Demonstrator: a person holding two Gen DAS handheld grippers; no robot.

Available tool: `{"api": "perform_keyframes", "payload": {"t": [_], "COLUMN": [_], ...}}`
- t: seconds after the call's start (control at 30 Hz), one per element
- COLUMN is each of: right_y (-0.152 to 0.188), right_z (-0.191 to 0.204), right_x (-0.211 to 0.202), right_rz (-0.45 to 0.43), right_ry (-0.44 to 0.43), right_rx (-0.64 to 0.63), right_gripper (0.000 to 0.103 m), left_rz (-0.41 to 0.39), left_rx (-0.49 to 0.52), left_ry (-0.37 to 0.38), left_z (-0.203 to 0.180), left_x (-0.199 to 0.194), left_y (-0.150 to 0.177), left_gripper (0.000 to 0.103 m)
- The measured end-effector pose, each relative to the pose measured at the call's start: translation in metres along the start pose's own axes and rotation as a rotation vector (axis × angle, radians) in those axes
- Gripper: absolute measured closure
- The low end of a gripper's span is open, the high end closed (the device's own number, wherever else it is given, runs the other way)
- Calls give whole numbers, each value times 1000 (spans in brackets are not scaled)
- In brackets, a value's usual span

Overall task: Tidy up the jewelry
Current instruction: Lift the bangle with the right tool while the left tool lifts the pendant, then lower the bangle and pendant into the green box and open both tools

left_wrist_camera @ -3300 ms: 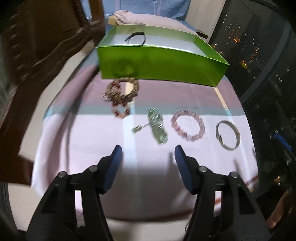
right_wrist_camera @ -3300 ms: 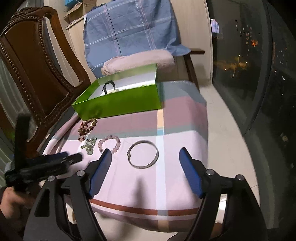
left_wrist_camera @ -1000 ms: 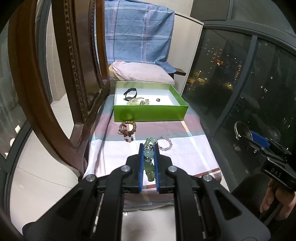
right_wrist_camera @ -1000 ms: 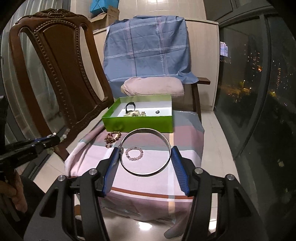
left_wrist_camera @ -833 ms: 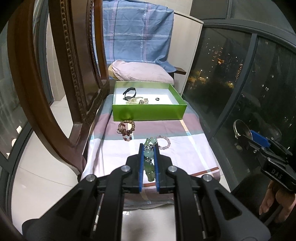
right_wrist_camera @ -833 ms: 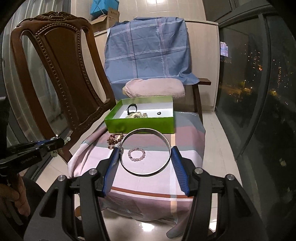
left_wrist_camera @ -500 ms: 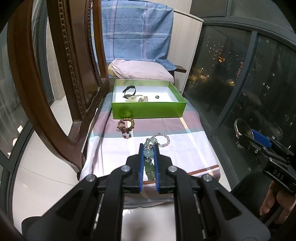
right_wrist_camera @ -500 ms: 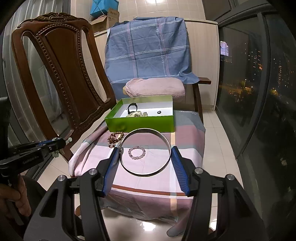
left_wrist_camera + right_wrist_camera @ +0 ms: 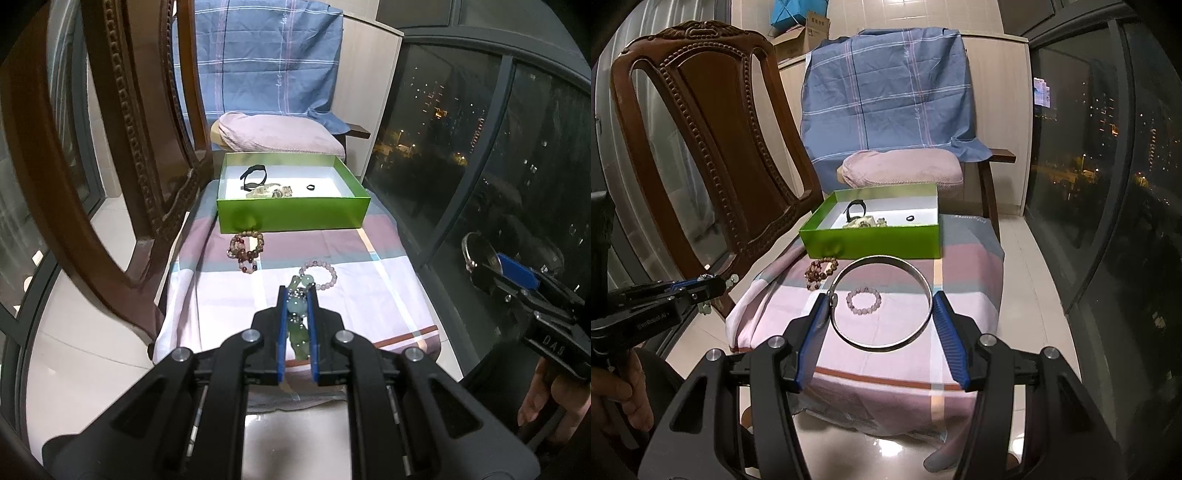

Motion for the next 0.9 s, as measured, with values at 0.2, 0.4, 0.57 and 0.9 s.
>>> {"api": "perform_keyframes", "payload": {"t": [0.2,0.4,0.57,0.9], "right_y": [-37,-99,-146,-138], "right_z": [-7,-12,-29,-63], "right_x": [12,47,120,280], "right_rz": [-46,-101,-83,165], "right_ry": [-24,-34,-28,4], "right_rx": [-7,-60,-54,-16], "right_gripper": [47,47,47,47], "left_rz": [-38,-51,29,295], "left_rx": [21,28,9,-11], "left_ry": [19,49,42,-11], "left_z": [-7,-18,-22,-10], "left_x": [10,49,133,292], "left_y": [-40,-103,-155,-153], "left_gripper": [93,93,93,93]}}
Point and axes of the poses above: each gripper's, at about its wrist camera, not at the fingertips, and x roughly the way its jaws point, z to its left, y to its underside, the point moved 4 cm from there along x, roughly the way its jaws point, and after that the axes turned 5 degrees about -y, right-handed, at the moved point
